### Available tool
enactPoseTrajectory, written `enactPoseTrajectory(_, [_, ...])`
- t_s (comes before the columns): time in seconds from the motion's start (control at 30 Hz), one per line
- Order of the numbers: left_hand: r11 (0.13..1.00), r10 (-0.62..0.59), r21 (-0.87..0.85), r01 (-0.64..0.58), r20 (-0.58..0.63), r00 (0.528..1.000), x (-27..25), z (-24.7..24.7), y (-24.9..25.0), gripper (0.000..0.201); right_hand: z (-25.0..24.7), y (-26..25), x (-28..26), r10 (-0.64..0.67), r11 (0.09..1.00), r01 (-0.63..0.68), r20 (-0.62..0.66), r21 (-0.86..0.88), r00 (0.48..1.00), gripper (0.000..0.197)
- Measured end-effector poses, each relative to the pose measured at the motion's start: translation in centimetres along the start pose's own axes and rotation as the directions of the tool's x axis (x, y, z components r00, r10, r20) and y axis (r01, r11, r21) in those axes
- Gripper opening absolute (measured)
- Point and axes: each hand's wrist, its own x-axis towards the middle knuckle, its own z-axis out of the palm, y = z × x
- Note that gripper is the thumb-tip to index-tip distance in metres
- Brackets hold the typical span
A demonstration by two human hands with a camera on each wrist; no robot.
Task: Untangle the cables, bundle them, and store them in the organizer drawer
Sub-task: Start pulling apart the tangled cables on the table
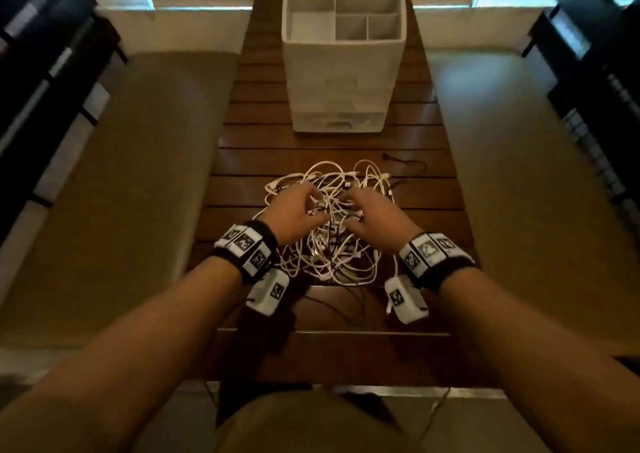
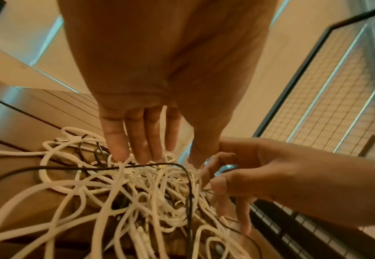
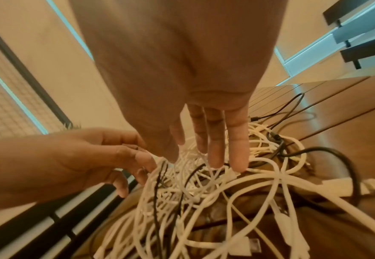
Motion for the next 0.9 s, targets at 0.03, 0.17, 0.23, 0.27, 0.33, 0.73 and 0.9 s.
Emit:
enactPoseTrajectory(0.03, [1.000, -0.008, 0.015, 0.007, 0.055, 0.998, 0.4, 0.2, 0.0, 0.041, 0.4, -0.1, 0.7, -0.001, 0.999, 0.001, 0.021, -0.034, 1.000, 0.044])
enactPoseTrajectory(0.17, [0.998, 0.019, 0.056, -0.024, 0.087, 0.996, 1.1, 0.8, -0.1, 0.046, 0.2, -1.3, 1.9, -0.020, 0.989, 0.027, 0.049, -0.147, 0.999, 0.026])
enactPoseTrajectory(0.23, [0.996, 0.065, 0.057, -0.067, 0.034, 0.997, 1.2, 1.1, -0.3, 0.048, -0.4, -1.6, 2.2, -0.060, 0.992, 0.062, 0.019, -0.110, 0.998, 0.029])
enactPoseTrajectory(0.27, [0.994, 0.095, 0.055, -0.095, 0.001, 0.995, 1.3, 1.0, -0.3, 0.047, -0.8, -1.7, 2.4, -0.067, 0.994, 0.066, -0.016, -0.087, 0.998, 0.027])
enactPoseTrajectory(0.33, [0.991, 0.131, -0.013, -0.132, -0.046, 0.990, 1.5, 0.7, -0.3, 0.036, -1.5, -1.9, 2.7, -0.082, 0.996, 0.078, -0.085, -0.045, 0.993, 0.016])
enactPoseTrajectory(0.73, [0.994, 0.051, -0.087, -0.068, -0.182, 0.982, 0.8, 0.0, -1.3, 0.027, -8.3, -6.5, 1.1, -0.005, 0.883, 0.302, -0.637, 0.359, 0.771, 0.009])
enactPoseTrajectory(0.9, [0.930, 0.066, -0.326, -0.171, -0.310, 0.948, 0.7, -3.0, 2.0, 0.020, -9.9, -6.8, 0.6, -0.044, 0.913, 0.272, -0.589, 0.305, 0.807, 0.011])
